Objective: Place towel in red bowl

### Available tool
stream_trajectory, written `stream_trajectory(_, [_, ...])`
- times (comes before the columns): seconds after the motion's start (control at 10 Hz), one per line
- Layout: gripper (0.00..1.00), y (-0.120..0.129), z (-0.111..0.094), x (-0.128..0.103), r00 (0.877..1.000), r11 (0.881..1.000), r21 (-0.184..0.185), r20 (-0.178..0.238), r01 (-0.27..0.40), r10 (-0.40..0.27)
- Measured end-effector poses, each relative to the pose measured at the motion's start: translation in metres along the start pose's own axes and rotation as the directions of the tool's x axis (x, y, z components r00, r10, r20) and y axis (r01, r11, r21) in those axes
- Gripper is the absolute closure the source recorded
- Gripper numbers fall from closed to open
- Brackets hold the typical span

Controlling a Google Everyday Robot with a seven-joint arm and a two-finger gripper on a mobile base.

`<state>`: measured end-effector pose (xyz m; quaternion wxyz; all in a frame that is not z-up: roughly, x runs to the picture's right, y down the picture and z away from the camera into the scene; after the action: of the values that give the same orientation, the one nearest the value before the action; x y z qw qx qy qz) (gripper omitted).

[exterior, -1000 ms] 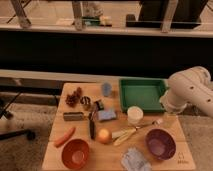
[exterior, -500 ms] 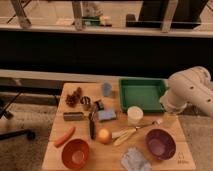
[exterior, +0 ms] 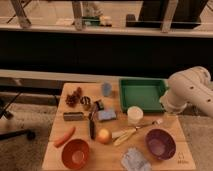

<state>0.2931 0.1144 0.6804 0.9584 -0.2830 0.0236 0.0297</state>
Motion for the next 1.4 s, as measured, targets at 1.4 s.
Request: stream_trajectory(1.4, [0.2,0.067,0.003,-0.038,0.991,0.998,-0.022,0.117,0.061,-0.058])
